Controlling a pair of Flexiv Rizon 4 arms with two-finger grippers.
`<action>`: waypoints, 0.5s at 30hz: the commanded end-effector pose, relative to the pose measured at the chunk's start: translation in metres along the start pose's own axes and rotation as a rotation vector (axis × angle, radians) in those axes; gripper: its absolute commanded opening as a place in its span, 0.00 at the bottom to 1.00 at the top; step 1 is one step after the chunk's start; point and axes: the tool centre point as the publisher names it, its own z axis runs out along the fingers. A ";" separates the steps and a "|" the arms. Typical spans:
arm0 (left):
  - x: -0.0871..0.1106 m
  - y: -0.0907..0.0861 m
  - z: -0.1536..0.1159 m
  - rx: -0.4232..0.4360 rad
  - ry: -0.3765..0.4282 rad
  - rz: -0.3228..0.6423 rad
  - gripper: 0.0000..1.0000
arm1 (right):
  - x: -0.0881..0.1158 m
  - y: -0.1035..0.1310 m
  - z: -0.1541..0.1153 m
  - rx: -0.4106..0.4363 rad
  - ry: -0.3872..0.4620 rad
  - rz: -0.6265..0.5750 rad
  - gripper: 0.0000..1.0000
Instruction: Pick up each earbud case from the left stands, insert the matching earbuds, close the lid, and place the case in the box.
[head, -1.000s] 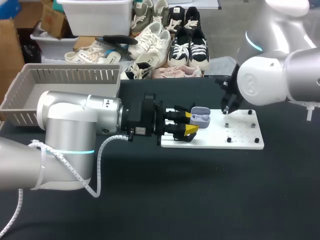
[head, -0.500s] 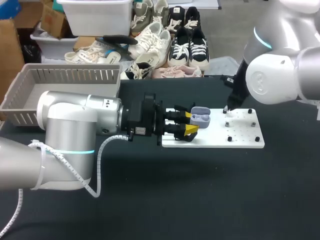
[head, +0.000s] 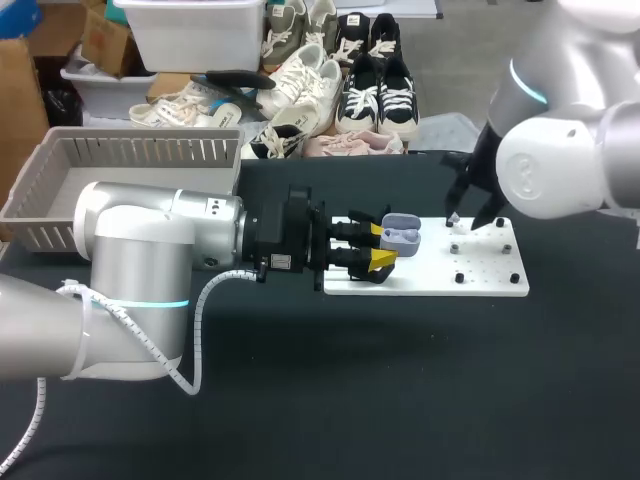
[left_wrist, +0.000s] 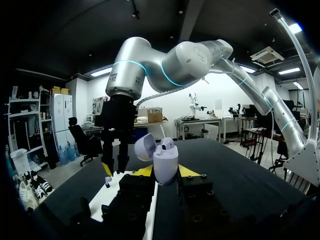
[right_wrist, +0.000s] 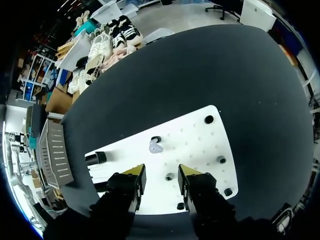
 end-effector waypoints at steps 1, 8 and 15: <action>0.000 -0.001 0.001 -0.007 -0.001 0.002 0.00 | -0.002 0.004 0.004 0.004 -0.002 -0.004 0.39; 0.000 -0.001 0.001 -0.007 -0.001 0.002 0.00 | -0.006 0.007 0.010 0.008 -0.005 -0.021 0.39; 0.000 -0.001 0.001 -0.007 -0.001 0.002 0.00 | -0.012 0.008 0.014 0.009 -0.004 -0.022 0.40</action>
